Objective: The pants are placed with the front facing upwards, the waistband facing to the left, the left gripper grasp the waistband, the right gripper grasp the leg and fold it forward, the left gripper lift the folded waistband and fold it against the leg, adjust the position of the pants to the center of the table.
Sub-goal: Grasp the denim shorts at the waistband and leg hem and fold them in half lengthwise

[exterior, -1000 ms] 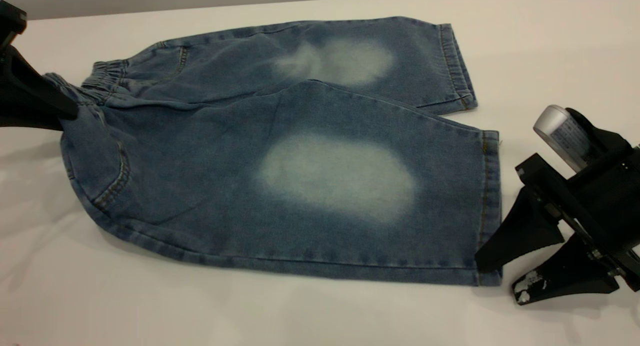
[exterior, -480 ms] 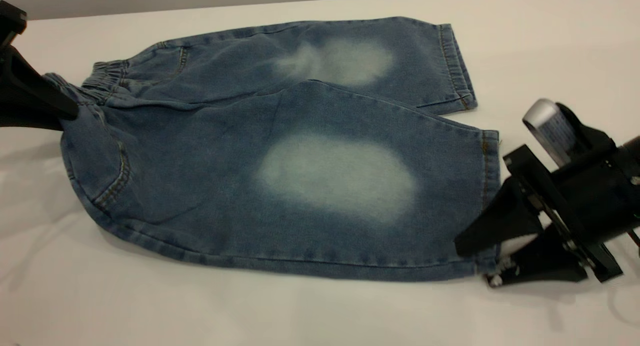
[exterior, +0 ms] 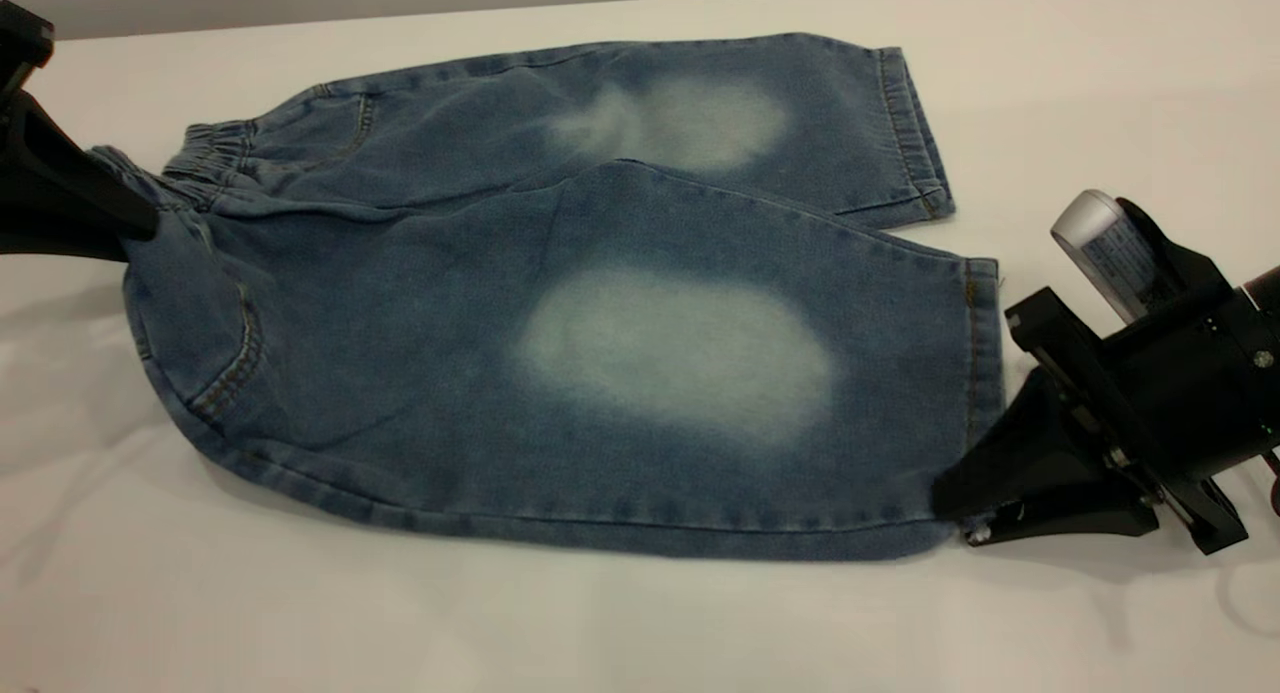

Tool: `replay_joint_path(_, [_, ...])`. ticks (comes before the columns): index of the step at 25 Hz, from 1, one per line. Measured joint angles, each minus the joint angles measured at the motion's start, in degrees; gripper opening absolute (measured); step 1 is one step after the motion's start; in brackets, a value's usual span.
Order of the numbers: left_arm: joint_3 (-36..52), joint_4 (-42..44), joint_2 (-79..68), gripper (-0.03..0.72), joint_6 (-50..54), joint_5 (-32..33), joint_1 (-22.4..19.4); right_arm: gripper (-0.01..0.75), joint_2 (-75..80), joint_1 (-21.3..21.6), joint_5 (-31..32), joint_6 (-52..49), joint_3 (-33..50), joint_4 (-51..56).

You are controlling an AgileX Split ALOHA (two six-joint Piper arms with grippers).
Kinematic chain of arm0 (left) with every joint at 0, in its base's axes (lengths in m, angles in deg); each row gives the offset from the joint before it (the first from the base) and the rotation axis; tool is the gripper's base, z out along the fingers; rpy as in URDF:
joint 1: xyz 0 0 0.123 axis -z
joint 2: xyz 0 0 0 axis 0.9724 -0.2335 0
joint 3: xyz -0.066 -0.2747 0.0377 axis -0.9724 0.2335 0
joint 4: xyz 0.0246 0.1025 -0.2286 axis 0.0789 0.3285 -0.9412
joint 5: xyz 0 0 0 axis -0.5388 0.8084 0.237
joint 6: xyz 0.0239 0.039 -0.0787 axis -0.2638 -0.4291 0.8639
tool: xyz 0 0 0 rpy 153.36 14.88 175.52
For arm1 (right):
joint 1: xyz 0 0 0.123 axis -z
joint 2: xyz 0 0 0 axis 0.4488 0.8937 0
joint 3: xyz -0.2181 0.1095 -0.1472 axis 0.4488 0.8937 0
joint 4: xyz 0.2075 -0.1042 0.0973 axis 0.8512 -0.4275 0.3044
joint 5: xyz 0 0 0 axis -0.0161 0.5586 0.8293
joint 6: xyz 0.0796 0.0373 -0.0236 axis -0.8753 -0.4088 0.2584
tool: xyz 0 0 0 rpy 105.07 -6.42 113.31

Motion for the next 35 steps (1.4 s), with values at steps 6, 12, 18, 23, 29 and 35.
replay_joint_path(6, [0.0, 0.1, 0.0, 0.120, 0.0, 0.6, 0.0, 0.026, -3.6, 0.1, 7.5, -0.2, 0.1, -0.7])
replay_joint_path(12, [0.1, 0.5, 0.0, 0.120, 0.2, 3.6, 0.0, 0.026, -13.1, 1.1, 8.5, -6.8, 0.1, -5.3])
replay_joint_path(18, [1.3, 0.5, 0.4, 0.120, 1.8, 9.6, 0.0, 0.026, -24.2, 4.5, 8.9, -17.4, 0.1, -17.0])
replay_joint_path(23, [5.1, 1.1, 3.2, 0.120, 2.2, 10.9, 0.0, 0.026, -32.9, 5.8, 9.4, -28.1, 0.1, -28.9])
replay_joint_path(29, [11.0, 3.6, 10.7, 0.120, 4.8, 12.6, 0.0, 0.026, -43.0, 5.8, 12.0, -41.0, 0.1, -43.7])
replay_joint_path(35, [13.3, 2.1, 18.4, 0.120, 7.0, 14.0, 0.0, 0.026, -52.3, 5.8, 11.4, -48.6, -1.2, -50.0])
